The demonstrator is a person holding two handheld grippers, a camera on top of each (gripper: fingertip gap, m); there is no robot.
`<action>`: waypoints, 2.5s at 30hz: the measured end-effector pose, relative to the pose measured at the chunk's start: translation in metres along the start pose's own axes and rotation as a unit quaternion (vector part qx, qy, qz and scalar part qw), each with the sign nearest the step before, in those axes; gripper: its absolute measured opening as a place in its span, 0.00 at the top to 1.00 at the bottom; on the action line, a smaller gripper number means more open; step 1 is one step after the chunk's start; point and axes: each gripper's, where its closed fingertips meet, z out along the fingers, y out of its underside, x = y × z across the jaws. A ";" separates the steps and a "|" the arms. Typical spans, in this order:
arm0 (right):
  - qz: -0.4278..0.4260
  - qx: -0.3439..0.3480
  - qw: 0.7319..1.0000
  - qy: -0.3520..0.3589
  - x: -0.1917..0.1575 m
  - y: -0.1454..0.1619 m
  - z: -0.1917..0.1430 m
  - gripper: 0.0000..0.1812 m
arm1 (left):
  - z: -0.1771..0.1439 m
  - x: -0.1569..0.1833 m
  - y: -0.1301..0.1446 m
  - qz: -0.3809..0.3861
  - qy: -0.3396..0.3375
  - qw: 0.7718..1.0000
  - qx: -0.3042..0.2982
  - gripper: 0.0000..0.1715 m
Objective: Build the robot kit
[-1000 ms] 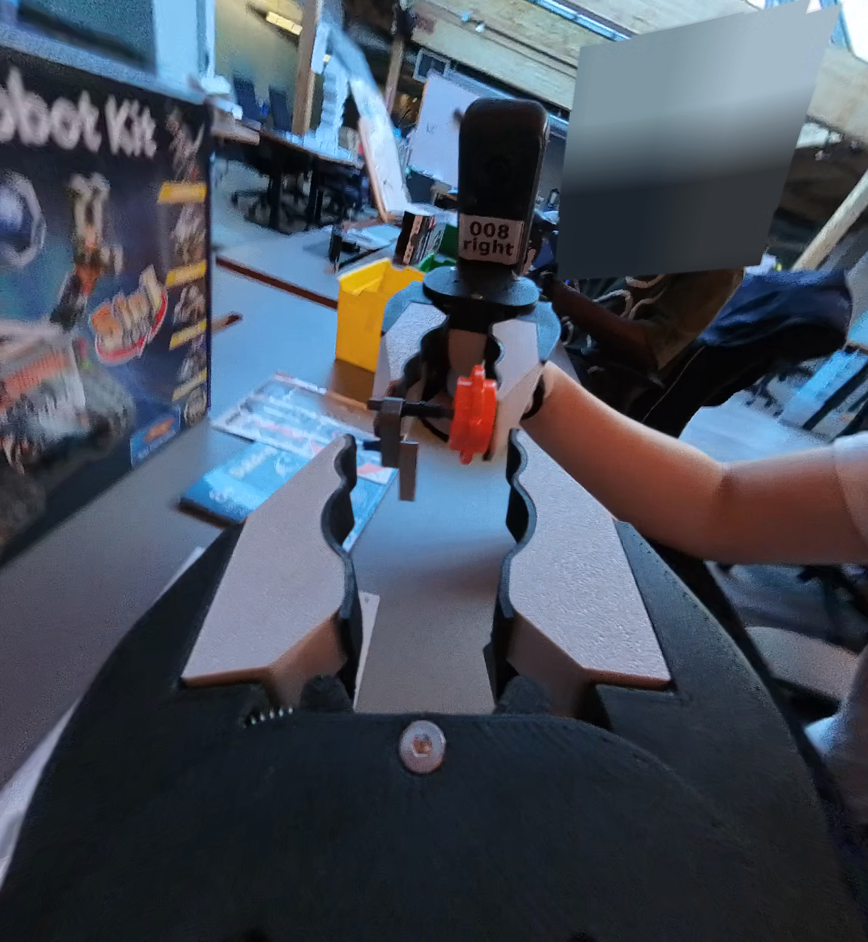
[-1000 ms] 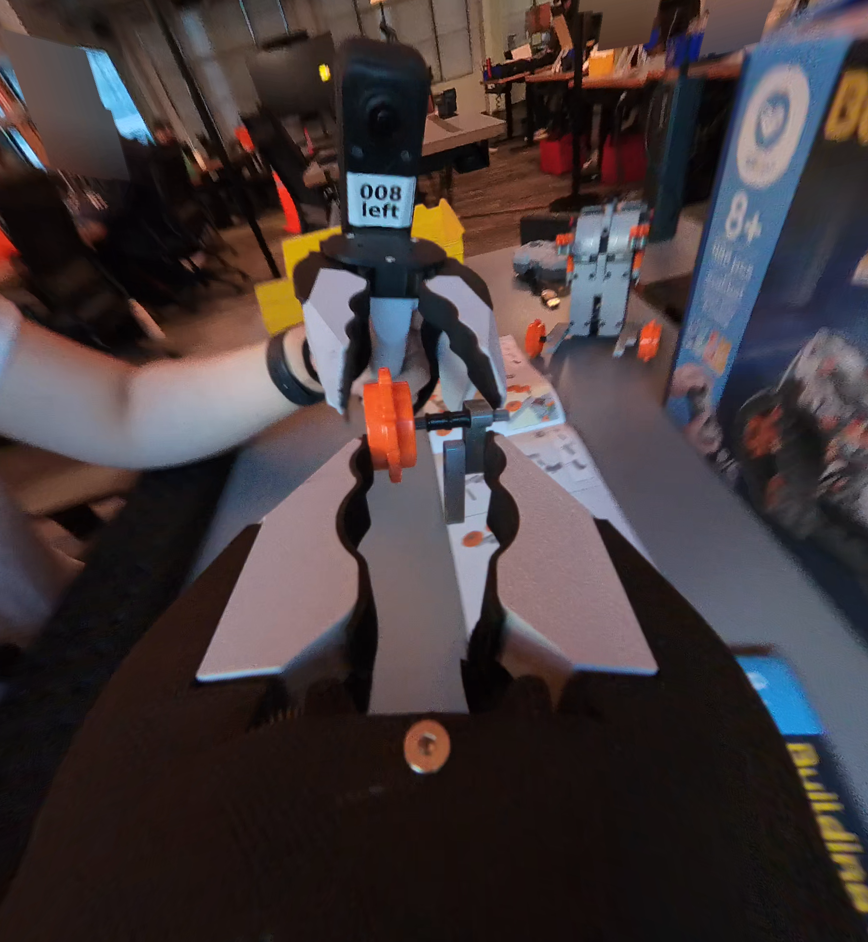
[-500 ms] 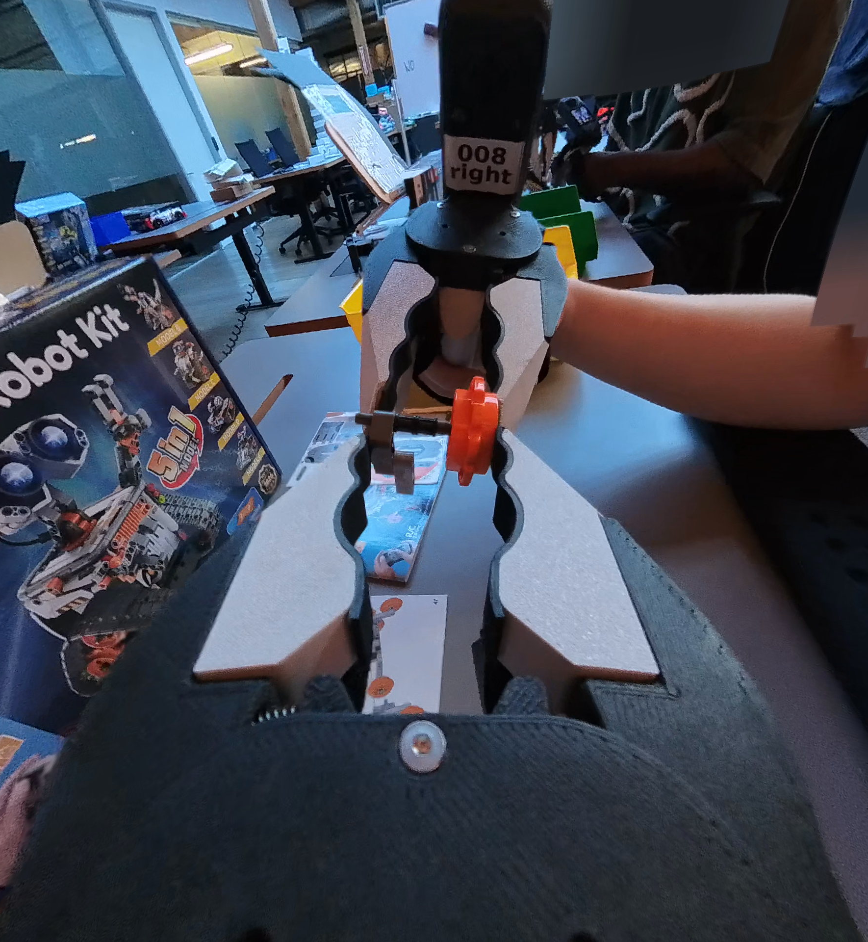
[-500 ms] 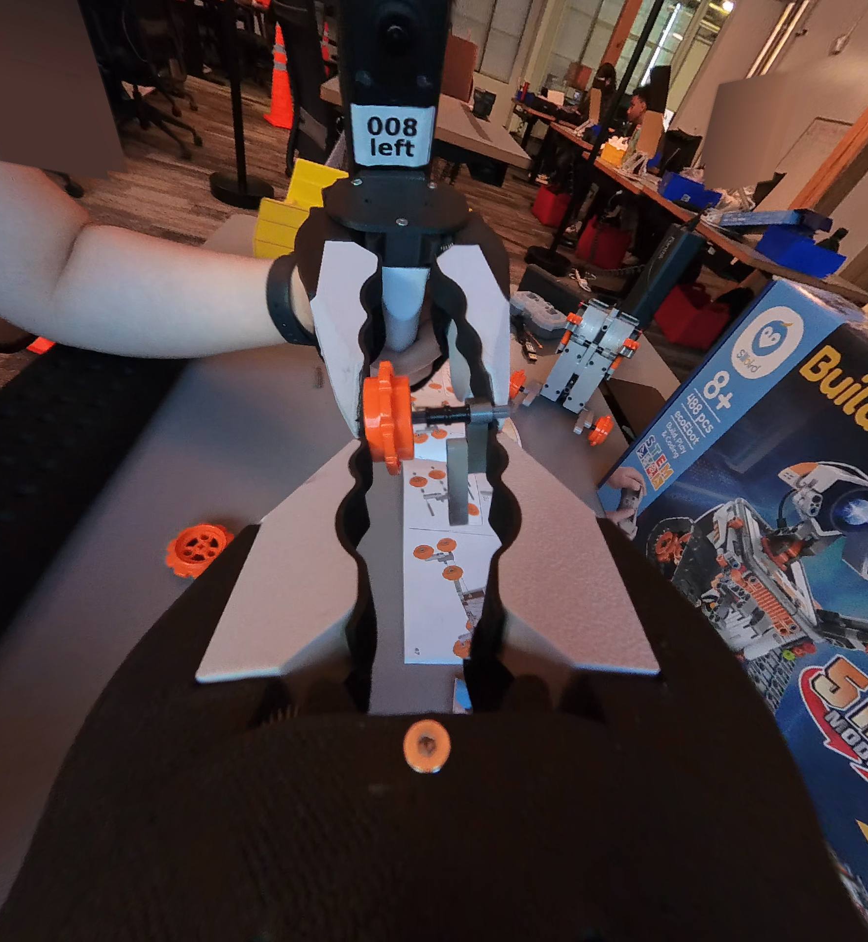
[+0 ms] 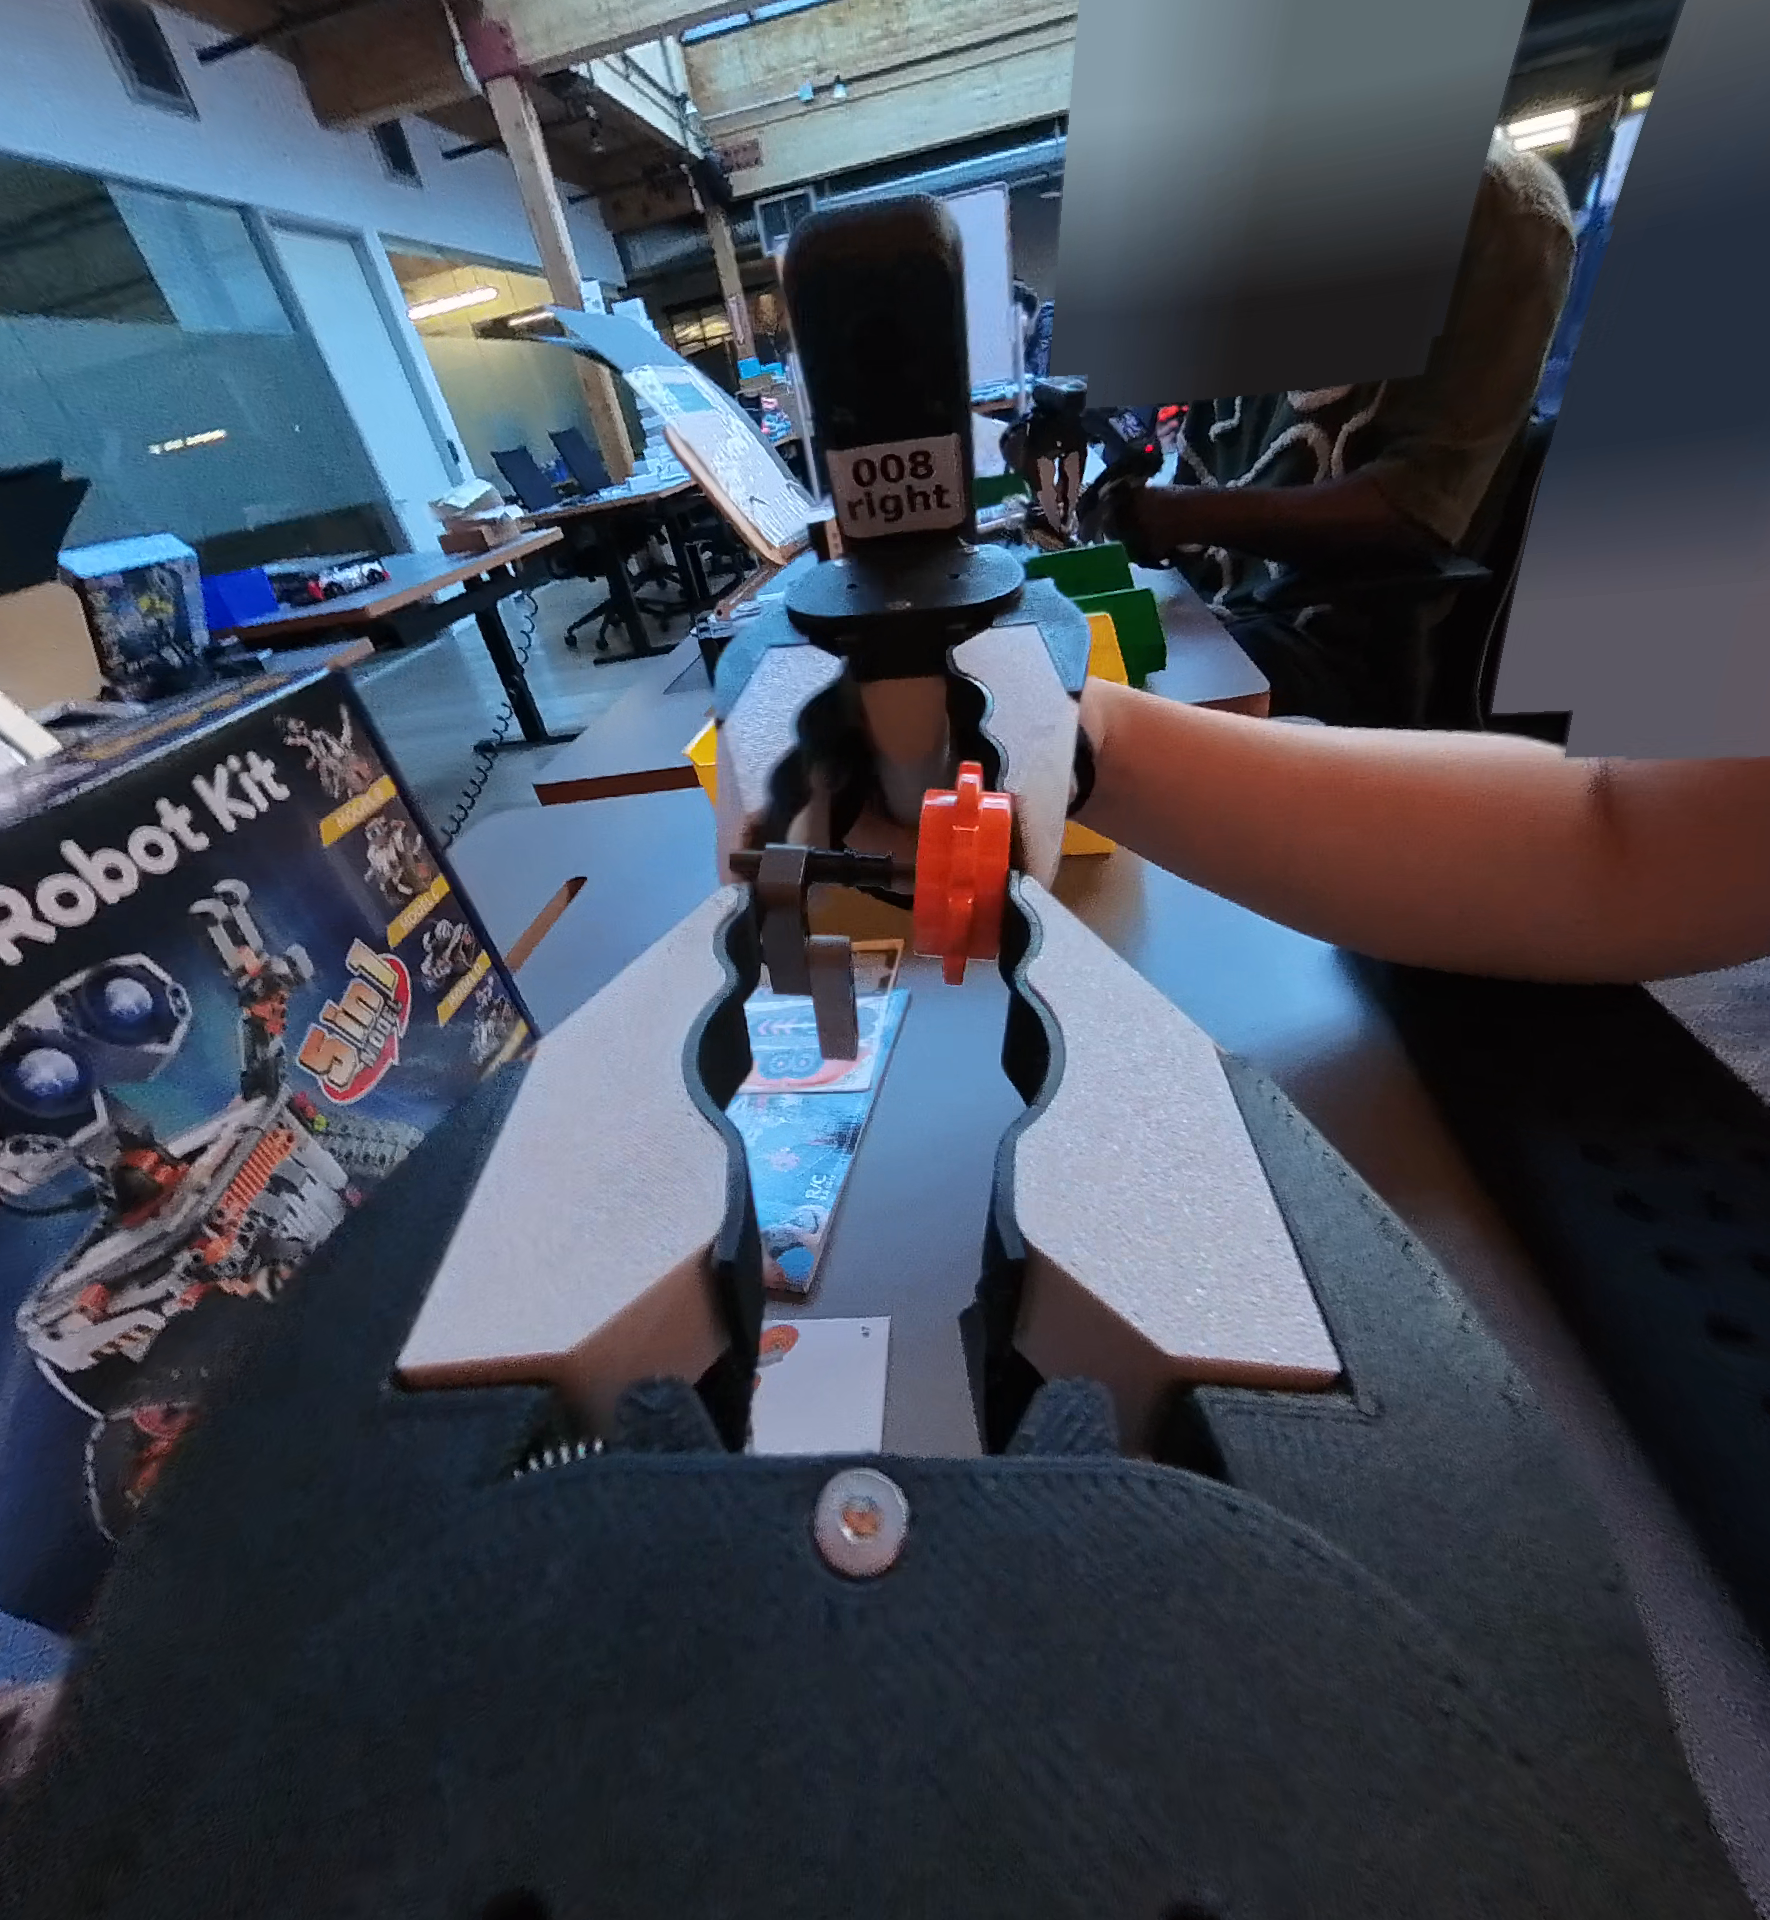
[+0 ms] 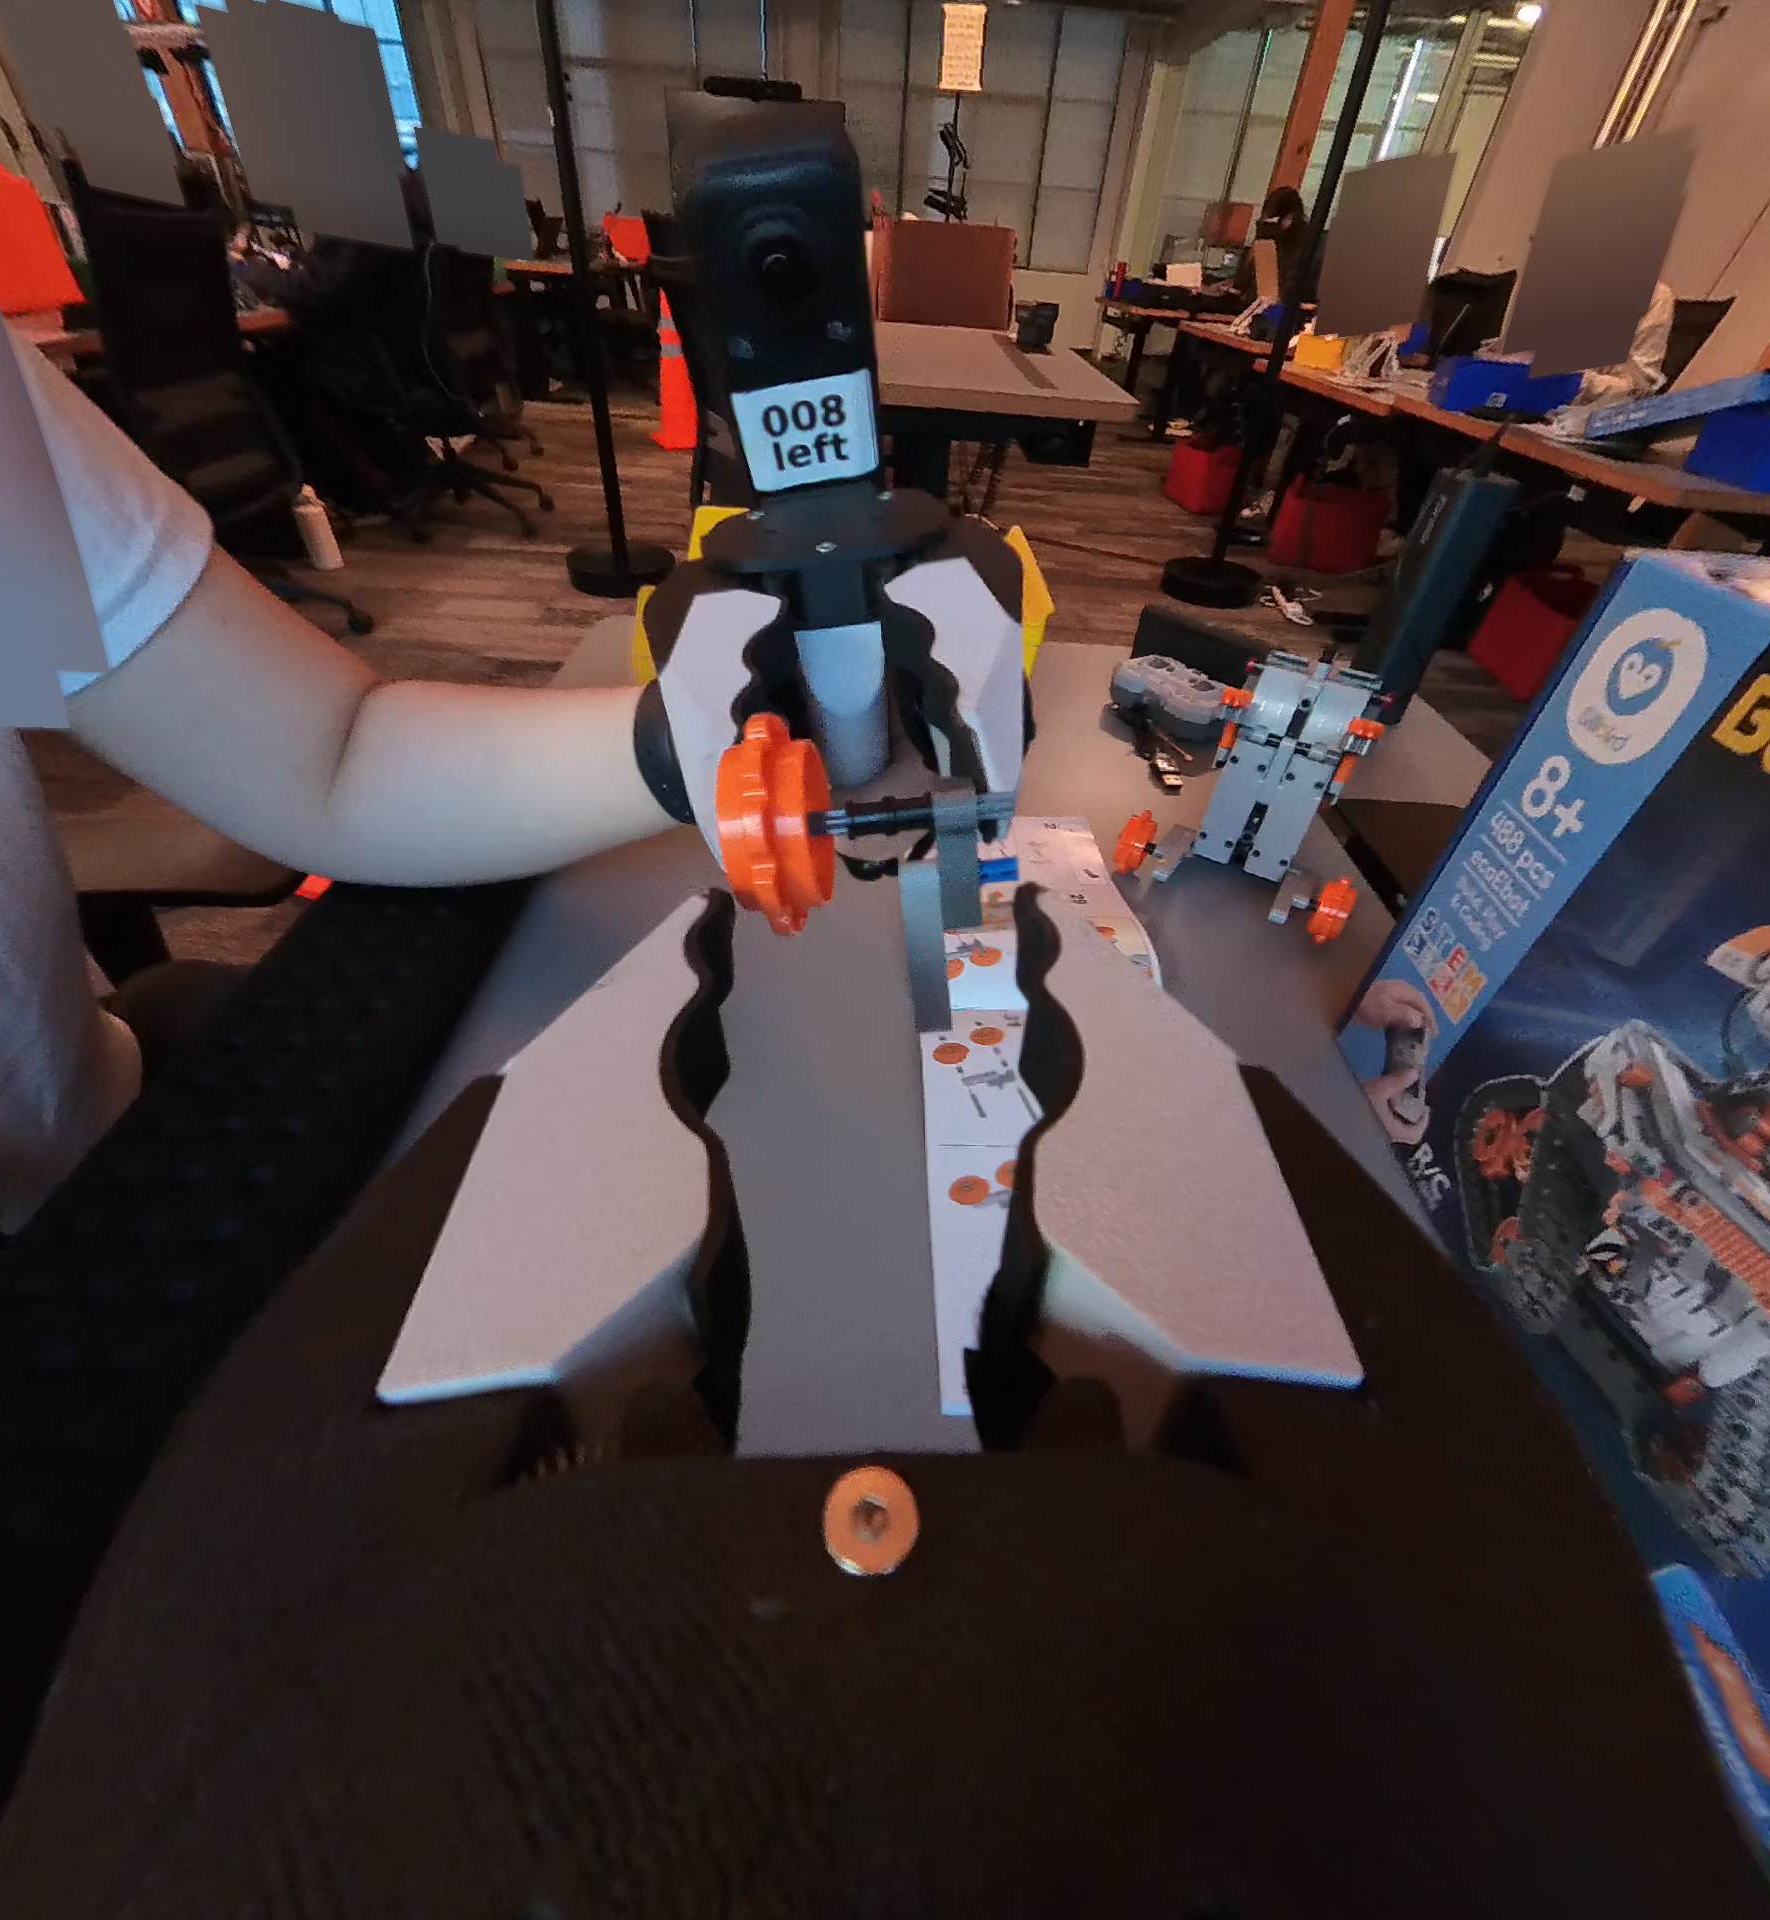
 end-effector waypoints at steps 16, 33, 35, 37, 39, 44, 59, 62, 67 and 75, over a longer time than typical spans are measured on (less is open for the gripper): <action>-0.199 -0.047 0.977 0.061 -0.027 -0.037 -0.003 0.70 | -0.002 0.023 -0.029 0.147 -0.022 0.989 -0.009 0.75; -0.206 -0.170 0.961 0.072 -0.026 -0.009 -0.005 0.71 | 0.006 0.027 -0.007 0.176 -0.014 0.981 -0.076 0.75; -0.192 -0.175 0.963 0.071 -0.025 -0.007 -0.004 0.71 | 0.006 0.026 -0.005 0.168 -0.012 0.982 -0.081 0.75; -0.182 -0.169 0.966 0.068 -0.024 -0.007 -0.004 0.71 | 0.006 0.025 -0.005 0.156 -0.009 0.985 -0.079 0.75; -0.156 -0.156 0.974 0.058 -0.026 -0.009 -0.004 0.71 | 0.005 0.026 -0.007 0.138 -0.002 0.988 -0.070 0.75; -0.136 -0.154 0.977 0.054 -0.024 -0.008 -0.003 0.71 | 0.005 0.025 -0.006 0.118 0.004 0.991 -0.067 0.75; -0.121 -0.163 0.978 0.049 -0.020 0.002 -0.002 0.71 | 0.004 0.022 0.004 0.092 0.011 0.993 -0.078 0.75; -0.114 -0.168 0.978 0.045 -0.019 0.005 -0.003 0.71 | 0.006 0.022 0.007 0.090 0.010 0.992 -0.086 0.75; -0.121 -0.170 0.977 0.034 -0.022 0.010 -0.005 0.71 | 0.009 0.026 0.011 0.083 0.018 0.991 -0.107 0.74; -0.111 -0.166 0.979 0.027 -0.018 0.016 -0.007 0.71 | 0.011 0.022 0.017 0.082 0.015 0.991 -0.108 0.75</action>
